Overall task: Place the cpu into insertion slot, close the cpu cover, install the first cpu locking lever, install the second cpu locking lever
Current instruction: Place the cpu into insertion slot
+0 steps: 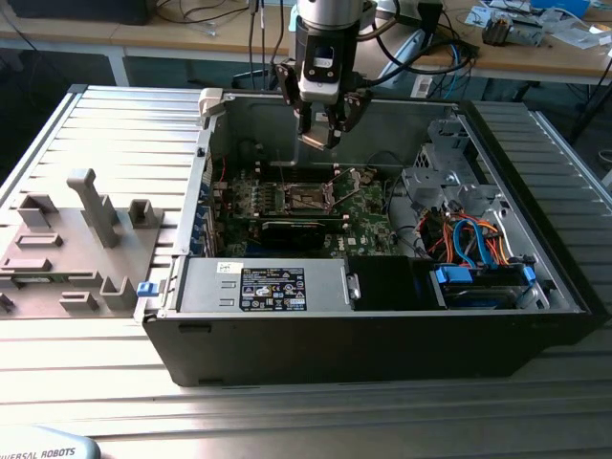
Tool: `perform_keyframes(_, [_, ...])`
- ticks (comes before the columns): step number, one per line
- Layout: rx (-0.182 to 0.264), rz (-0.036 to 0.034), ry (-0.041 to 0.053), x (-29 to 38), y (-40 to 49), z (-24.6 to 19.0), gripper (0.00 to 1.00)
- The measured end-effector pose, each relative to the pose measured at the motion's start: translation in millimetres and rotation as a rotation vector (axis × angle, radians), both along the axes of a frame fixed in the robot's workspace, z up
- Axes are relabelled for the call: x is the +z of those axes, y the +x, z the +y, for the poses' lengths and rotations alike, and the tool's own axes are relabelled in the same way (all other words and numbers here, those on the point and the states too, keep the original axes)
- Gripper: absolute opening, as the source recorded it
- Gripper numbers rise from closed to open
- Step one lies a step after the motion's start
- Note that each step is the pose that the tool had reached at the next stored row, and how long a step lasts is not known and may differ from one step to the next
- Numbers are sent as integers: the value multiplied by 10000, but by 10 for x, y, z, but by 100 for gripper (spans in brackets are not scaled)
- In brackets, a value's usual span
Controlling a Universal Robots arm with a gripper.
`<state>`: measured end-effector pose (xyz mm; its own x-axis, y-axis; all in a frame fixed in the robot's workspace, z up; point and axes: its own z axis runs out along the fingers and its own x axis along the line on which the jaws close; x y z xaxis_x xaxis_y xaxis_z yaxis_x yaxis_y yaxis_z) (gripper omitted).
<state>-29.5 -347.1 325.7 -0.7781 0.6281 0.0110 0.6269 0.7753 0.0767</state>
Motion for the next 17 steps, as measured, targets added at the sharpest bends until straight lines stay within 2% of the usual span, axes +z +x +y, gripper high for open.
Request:
perform_keyframes(10, [-88,0,-2,-2,0,0,54])
perform_keyframes(17, [-115,0,-124,-3,0,0,54])
